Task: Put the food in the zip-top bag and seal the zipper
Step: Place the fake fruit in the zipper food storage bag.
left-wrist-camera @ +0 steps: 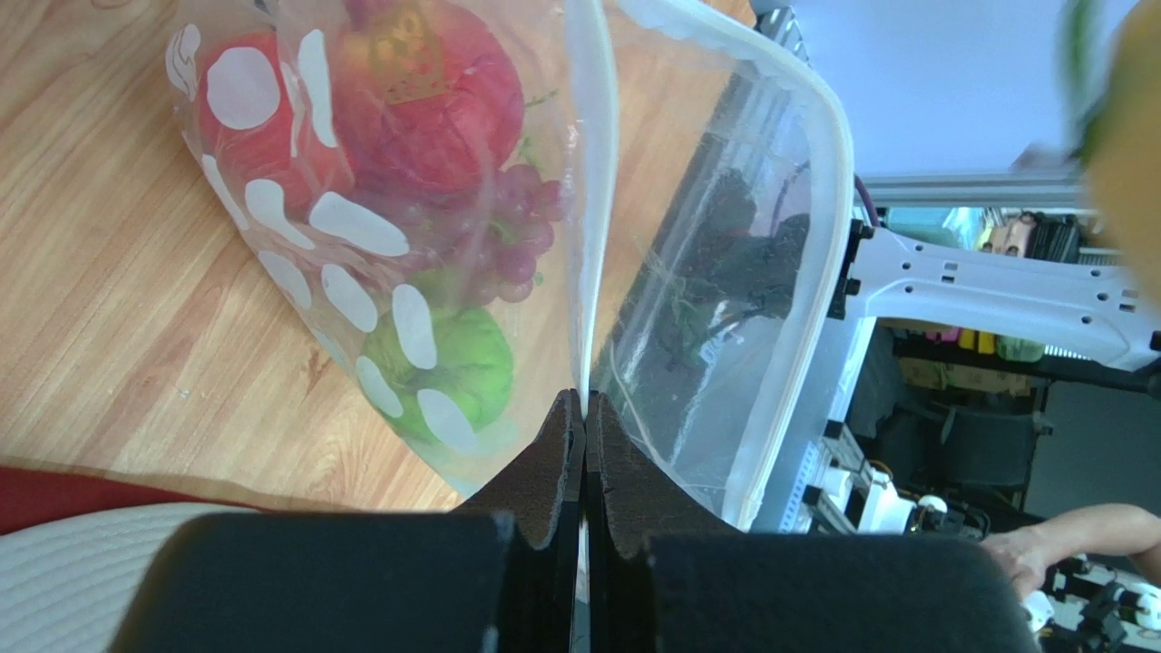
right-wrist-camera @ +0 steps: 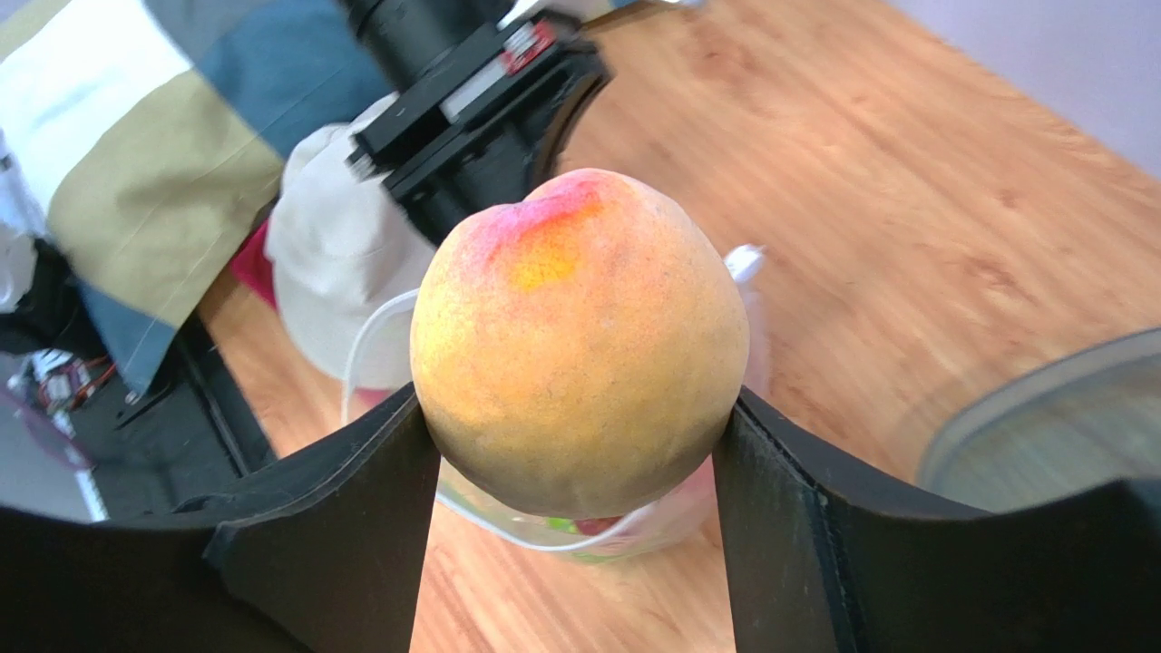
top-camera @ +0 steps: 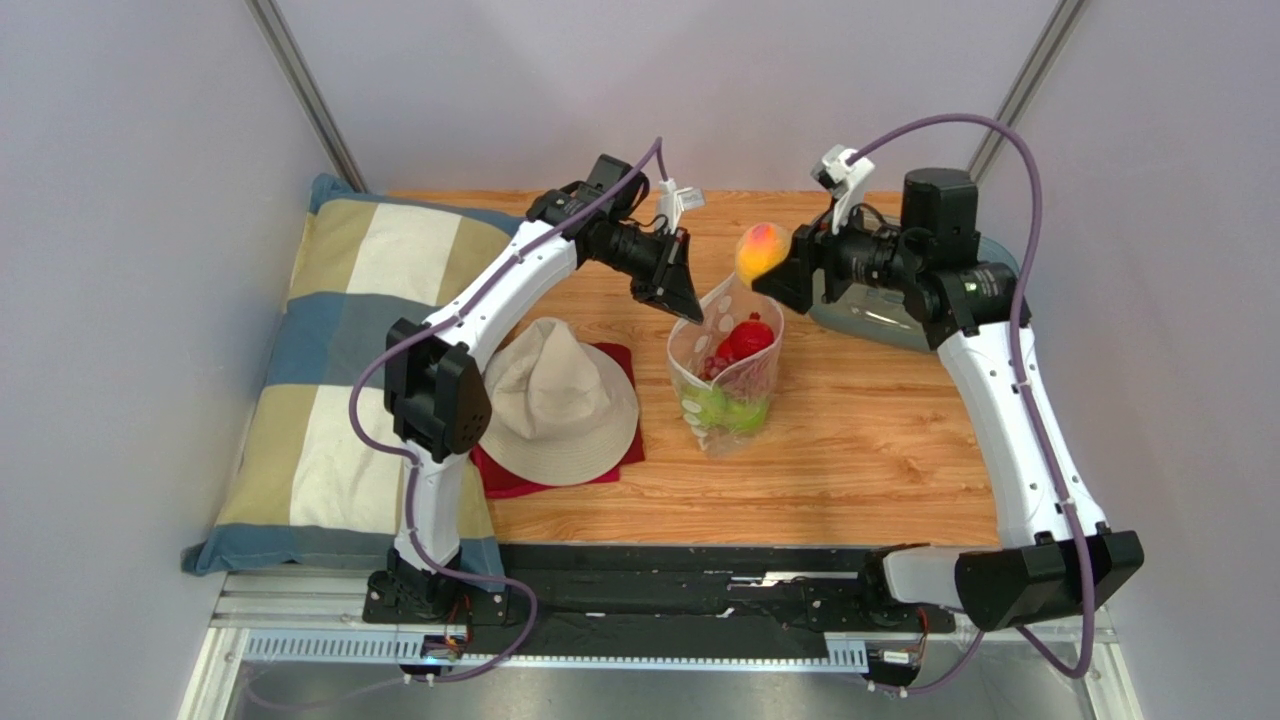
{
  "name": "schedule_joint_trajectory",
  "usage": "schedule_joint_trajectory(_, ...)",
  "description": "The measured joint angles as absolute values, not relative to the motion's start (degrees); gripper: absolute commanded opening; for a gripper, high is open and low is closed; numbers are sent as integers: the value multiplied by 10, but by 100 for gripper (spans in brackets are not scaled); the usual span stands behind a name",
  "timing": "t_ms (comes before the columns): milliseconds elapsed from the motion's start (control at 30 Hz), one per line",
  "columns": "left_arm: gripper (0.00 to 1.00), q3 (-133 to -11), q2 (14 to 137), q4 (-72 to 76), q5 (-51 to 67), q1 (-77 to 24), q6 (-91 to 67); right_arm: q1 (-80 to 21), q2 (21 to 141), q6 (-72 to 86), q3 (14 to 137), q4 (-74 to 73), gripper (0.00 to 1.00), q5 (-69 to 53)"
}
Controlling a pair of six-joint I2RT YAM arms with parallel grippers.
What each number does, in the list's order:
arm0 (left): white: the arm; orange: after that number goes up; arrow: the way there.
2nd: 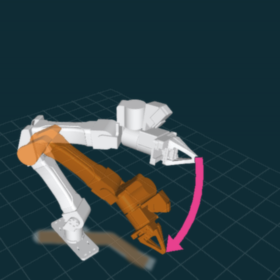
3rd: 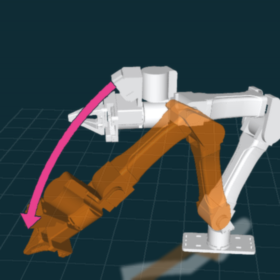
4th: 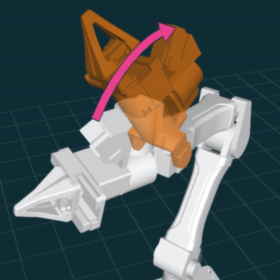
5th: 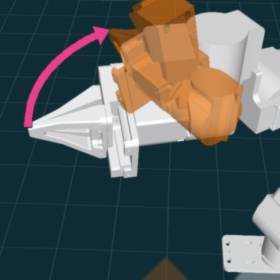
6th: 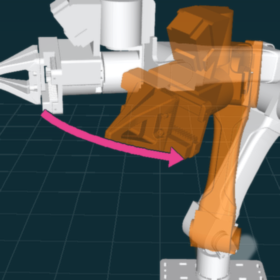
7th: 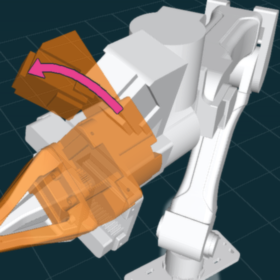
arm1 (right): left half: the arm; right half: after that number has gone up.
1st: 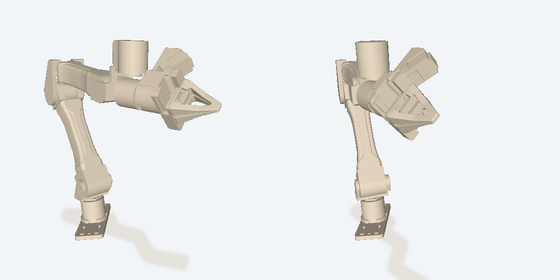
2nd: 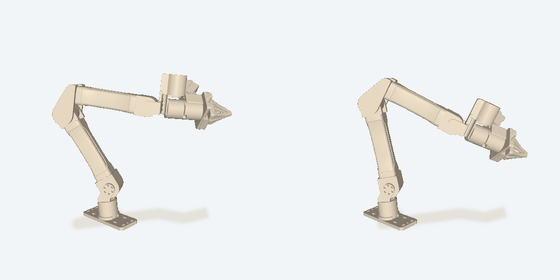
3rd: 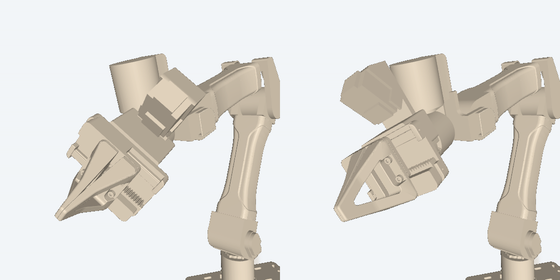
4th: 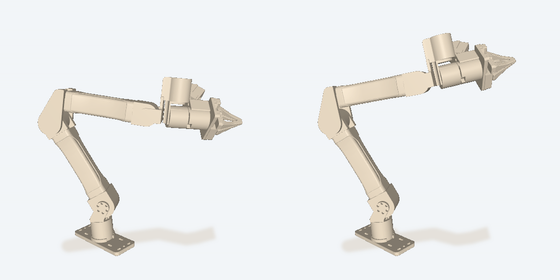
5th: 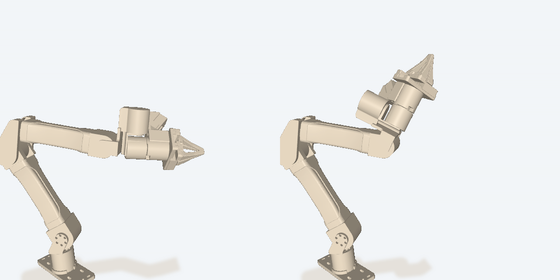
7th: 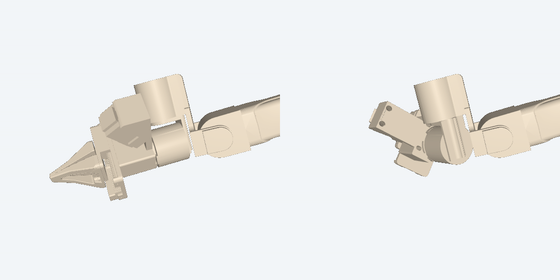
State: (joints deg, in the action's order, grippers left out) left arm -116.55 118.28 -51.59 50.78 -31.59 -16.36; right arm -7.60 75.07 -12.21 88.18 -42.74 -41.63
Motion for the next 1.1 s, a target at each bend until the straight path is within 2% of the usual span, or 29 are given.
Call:
schedule_joint_trajectory(300, 0, -1166, 1168, -516, 508, -327, -164, -174, 751, -124, 801, -425, 4, -370)
schedule_joint_trajectory(433, 0, -1165, 1167, -520, 502, -329, -163, -195, 761, -140, 790, -432, 11, -356)
schedule_joint_trajectory(467, 0, -1165, 1167, -520, 502, -329, -163, -196, 761, -146, 788, -438, 14, -354)
schedule_joint_trajectory(567, 0, -1165, 1166, -519, 497, -327, -163, -204, 761, -176, 784, -463, 40, -351)
schedule_joint_trajectory(600, 0, -1165, 1166, -518, 497, -327, -164, -209, 761, -190, 784, -479, 64, -352)
schedule_joint_trajectory(667, 0, -1165, 1166, -514, 498, -328, -164, -222, 761, -216, 784, -511, 80, -358)
schedule_joint_trajectory(700, 0, -1165, 1166, -513, 498, -328, -164, -227, 762, -225, 785, -526, 92, -362)
schedule_joint_trajectory(767, 0, -1165, 1166, -512, 499, -329, -164, -235, 767, -241, 794, -564, 96, -373)
schedule_joint_trajectory(900, 0, -1165, 1166, -511, 499, -329, -164, -238, 775, -256, 820, -600, 99, -380)
schedule_joint_trajectory(1100, 0, -1165, 1166, -511, 501, -329, -164, -170, 785, -243, 864, -603, 97, -392)
